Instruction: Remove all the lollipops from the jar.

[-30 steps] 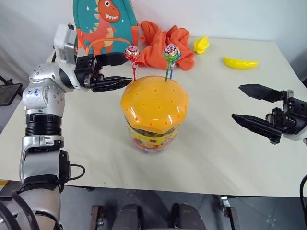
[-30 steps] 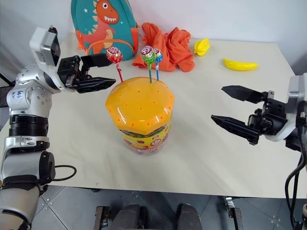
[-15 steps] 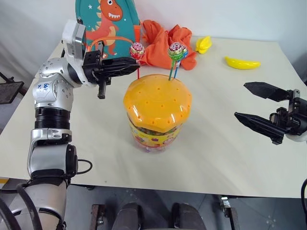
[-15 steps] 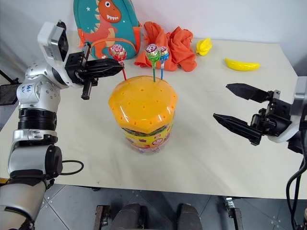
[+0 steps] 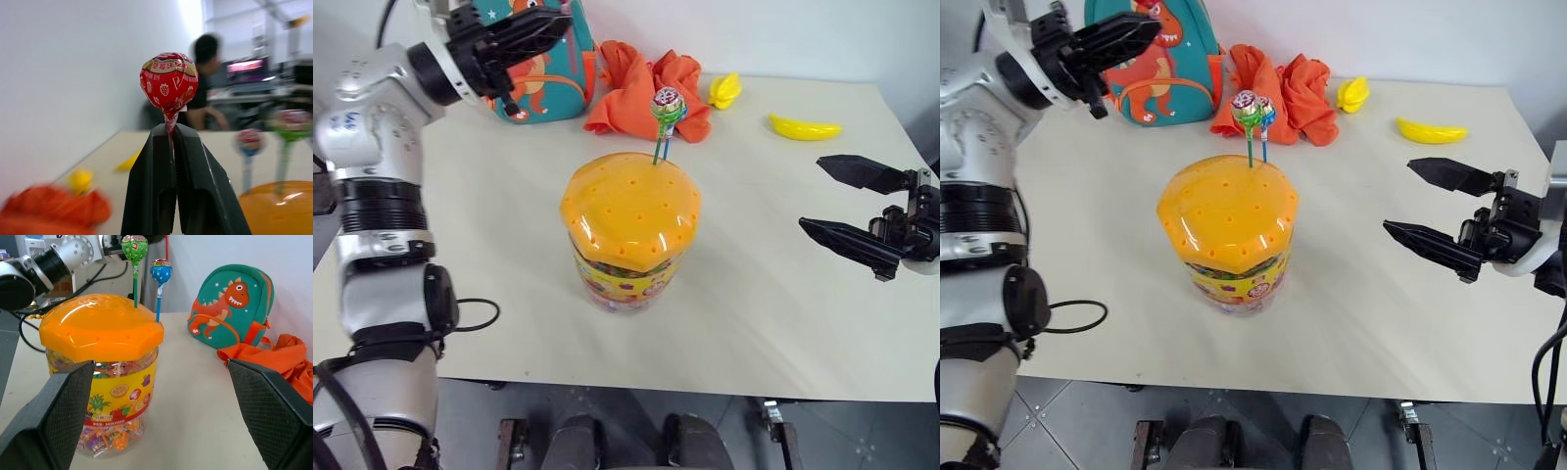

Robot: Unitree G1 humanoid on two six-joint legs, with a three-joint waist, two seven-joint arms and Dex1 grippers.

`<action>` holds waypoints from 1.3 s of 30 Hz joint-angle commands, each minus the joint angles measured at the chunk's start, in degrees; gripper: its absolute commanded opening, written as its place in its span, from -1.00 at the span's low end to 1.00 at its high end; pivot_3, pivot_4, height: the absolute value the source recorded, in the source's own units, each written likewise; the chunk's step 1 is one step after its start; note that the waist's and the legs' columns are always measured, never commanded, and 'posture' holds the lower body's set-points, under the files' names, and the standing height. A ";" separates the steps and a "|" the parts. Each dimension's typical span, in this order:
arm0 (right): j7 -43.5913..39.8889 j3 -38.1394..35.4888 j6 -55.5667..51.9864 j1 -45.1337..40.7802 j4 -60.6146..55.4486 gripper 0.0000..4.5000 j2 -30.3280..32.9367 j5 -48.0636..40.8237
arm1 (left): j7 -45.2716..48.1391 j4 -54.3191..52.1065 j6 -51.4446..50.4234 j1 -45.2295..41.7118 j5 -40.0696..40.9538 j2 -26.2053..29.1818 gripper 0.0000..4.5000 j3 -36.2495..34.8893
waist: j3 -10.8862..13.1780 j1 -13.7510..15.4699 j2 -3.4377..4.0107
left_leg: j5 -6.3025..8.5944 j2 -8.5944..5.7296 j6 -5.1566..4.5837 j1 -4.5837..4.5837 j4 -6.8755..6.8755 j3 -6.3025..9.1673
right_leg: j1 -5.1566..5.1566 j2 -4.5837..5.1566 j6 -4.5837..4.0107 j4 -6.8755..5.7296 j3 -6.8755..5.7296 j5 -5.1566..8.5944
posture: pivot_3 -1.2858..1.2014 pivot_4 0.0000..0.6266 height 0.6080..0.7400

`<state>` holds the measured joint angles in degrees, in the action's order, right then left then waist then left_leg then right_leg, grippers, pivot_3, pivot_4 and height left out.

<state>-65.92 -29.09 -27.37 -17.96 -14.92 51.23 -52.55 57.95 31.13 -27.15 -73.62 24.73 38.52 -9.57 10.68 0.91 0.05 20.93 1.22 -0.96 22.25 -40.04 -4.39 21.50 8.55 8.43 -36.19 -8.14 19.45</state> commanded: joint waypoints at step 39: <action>-11.56 8.57 -0.10 -8.90 7.64 1.00 2.24 4.45 | -12.65 -26.56 -52.78 23.74 -8.63 38.30 0.92 15.05 | -0.01 0.56 -0.07 | 0.01 -0.21 0.03 0.03 -0.02 0.34 | 0.03 0.03 0.00 -0.35 0.49 0.00 | 0.03 -0.52 1.00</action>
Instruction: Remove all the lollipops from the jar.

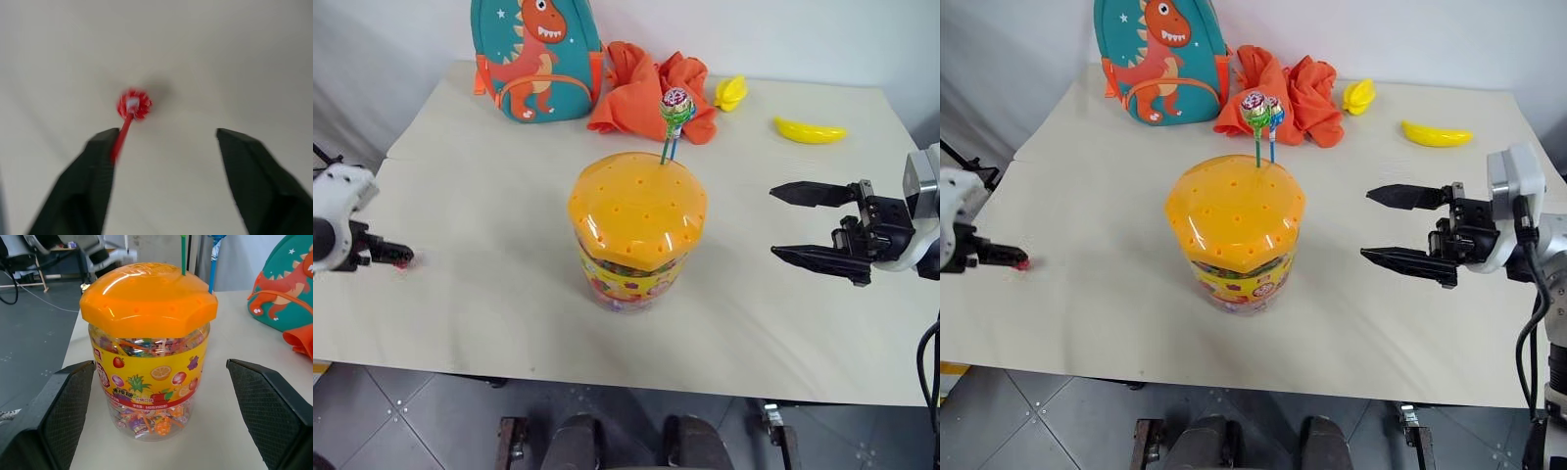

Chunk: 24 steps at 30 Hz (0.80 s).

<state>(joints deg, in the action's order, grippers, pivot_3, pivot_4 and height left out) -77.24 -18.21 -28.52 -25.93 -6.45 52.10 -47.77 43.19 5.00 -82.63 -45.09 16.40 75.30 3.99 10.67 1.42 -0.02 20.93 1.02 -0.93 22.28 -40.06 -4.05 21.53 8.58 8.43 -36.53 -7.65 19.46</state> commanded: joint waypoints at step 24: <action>23.64 3.54 -14.05 -15.44 -10.47 1.00 -3.80 -6.08 | 35.20 5.13 47.95 -5.54 24.97 -27.68 0.97 -23.62 | 0.00 -1.81 -0.01 | 0.00 0.03 0.00 0.01 -0.11 0.21 | 0.05 0.02 0.00 -0.35 -0.19 0.00 | 0.03 -0.52 1.00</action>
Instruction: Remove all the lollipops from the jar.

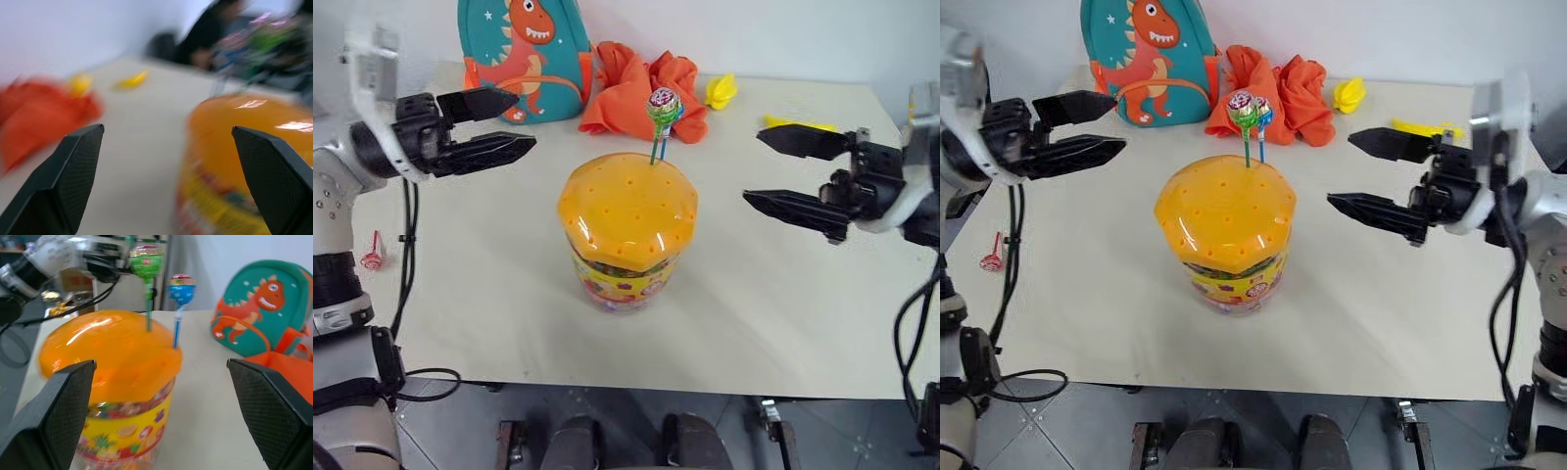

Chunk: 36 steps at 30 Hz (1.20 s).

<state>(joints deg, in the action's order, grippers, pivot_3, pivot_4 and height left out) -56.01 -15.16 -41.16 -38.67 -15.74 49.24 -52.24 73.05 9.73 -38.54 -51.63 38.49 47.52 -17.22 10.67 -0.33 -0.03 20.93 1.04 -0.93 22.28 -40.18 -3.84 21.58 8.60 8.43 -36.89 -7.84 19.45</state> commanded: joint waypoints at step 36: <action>-10.53 15.29 10.45 -26.00 32.96 1.00 -22.25 18.98 | 0.28 -16.10 6.63 21.46 13.70 1.69 0.97 -11.71 | -0.01 -1.99 0.00 | 0.00 -0.11 0.00 -0.05 0.16 0.93 | -0.02 0.00 0.00 -0.23 0.14 0.00 | 0.03 -0.52 1.00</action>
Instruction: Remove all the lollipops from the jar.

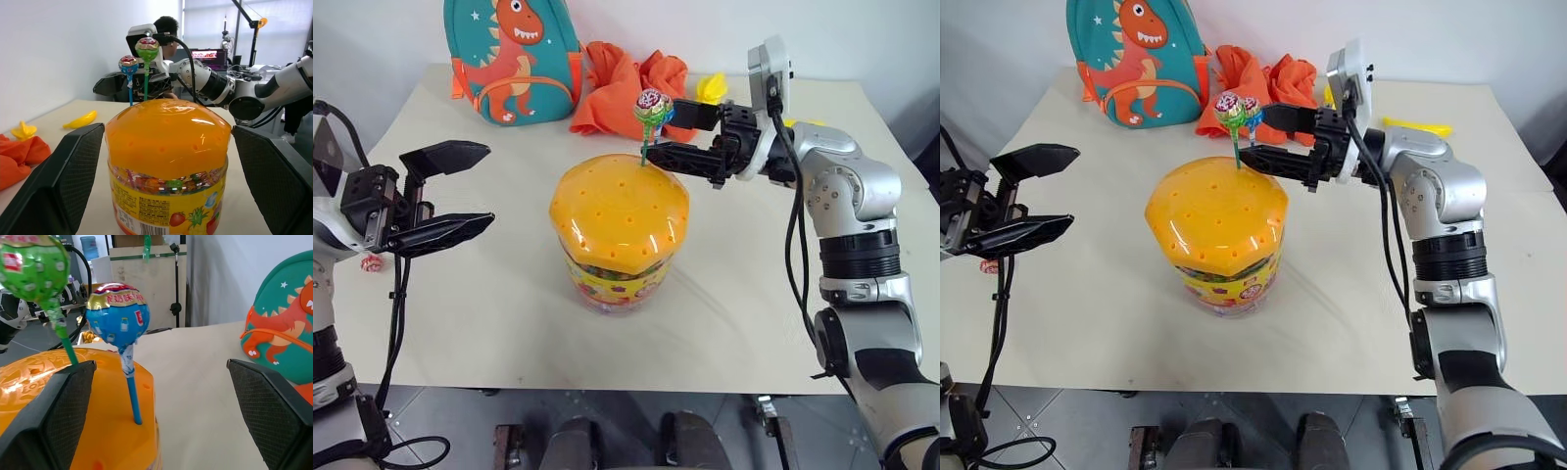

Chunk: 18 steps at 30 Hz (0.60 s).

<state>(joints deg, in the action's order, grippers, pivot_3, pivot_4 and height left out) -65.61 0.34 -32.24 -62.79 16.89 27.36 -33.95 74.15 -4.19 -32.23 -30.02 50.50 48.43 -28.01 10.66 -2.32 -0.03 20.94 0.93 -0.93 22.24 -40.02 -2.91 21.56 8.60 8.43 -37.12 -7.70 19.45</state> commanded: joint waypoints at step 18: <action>-1.56 -2.26 -0.89 -3.03 -1.48 -1.00 0.01 -0.02 | -0.80 -1.20 0.64 -2.55 2.32 0.61 1.00 1.50 | 0.00 -0.24 0.00 | 0.00 -0.01 0.00 0.00 0.00 0.04 | -0.01 0.00 0.00 0.00 0.00 0.00 | 0.03 -0.52 1.00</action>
<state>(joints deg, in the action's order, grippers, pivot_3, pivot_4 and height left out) -67.39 0.37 -33.02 -63.96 17.91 26.62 -32.85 73.04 -4.44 -32.21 -31.48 51.57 48.40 -25.83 10.66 -2.56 -0.03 20.94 0.92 -0.93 22.24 -40.01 -2.87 21.55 8.60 8.43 -37.12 -7.70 19.45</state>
